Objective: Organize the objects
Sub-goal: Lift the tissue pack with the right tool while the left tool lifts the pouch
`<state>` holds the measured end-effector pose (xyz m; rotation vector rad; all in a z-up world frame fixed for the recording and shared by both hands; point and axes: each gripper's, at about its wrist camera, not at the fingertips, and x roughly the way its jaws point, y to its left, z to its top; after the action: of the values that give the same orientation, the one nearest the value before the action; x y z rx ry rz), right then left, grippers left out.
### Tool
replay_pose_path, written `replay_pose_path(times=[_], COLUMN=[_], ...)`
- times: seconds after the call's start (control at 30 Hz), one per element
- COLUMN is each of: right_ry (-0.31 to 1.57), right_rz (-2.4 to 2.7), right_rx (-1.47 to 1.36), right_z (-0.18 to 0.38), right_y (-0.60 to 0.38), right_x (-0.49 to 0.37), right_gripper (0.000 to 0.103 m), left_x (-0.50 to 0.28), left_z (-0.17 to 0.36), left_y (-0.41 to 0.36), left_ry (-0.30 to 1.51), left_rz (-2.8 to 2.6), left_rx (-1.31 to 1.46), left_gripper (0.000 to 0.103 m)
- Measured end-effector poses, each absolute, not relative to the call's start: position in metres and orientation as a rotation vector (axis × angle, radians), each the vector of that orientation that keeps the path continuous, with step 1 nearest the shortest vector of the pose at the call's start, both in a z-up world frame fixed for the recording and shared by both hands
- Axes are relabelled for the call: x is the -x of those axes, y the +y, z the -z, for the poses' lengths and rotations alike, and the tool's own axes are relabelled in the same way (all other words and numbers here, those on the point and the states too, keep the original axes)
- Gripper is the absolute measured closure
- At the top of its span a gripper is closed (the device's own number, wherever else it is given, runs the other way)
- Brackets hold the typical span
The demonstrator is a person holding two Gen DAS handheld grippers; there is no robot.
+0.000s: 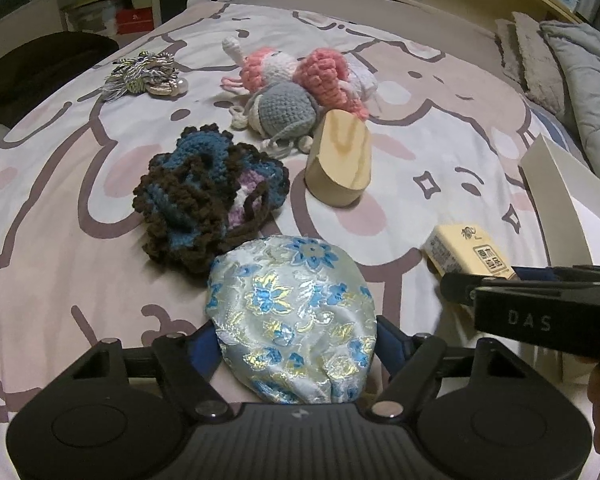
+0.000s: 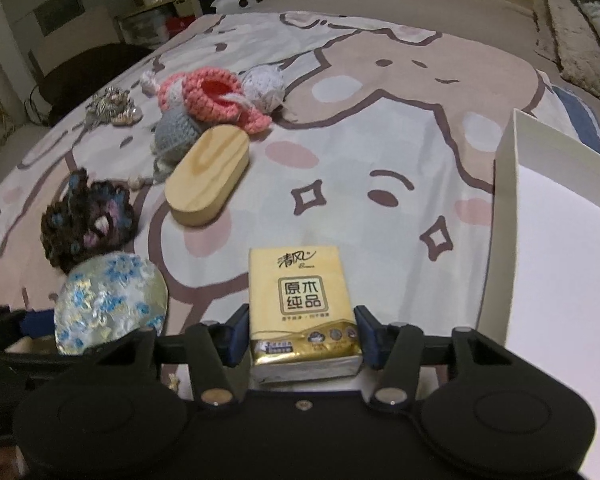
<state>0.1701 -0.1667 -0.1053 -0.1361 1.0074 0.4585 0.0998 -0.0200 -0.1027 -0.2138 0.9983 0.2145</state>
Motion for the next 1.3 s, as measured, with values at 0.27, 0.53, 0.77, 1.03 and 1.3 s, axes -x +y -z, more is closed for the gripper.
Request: replay_pose_path(times=[0.27, 0.53, 0.77, 1.03, 1.3], right_ry=[1.043, 1.023, 0.953, 0.917, 0.929], right_rz=[-0.441, -0.440, -0.425, -0.392, -0.376], right_rx=[0.116, 0.131, 0.082, 0.038, 0.034], right_z=[0.112, 0.108, 0.081, 0.062, 0.065], right_y=[-0.163, -0.163, -0.172, -0.181, -0.182], right_x=[-0.178, -0.173, -0.164, -0.155, -0.153], right_gripper=[0.048, 0.050, 0.050, 0.050, 0.050], left_x=[-0.102, -0.100, -0.097, -0.097, -0.113], left_z=[0.107, 0.101, 0.088, 0.088, 0.103], left_y=[-0.025, -0.022, -0.022, -0.020, -0.026], left_ry=[1.018, 1.006, 0.972, 0.989, 1.030], left_rz=[-0.219, -0.216, -0.188, -0.186, -0.223], left_rx=[0.172, 0.197, 0.208, 0.211, 0.192], left_gripper=[0.024, 0.028, 0.039, 0.037, 0.013])
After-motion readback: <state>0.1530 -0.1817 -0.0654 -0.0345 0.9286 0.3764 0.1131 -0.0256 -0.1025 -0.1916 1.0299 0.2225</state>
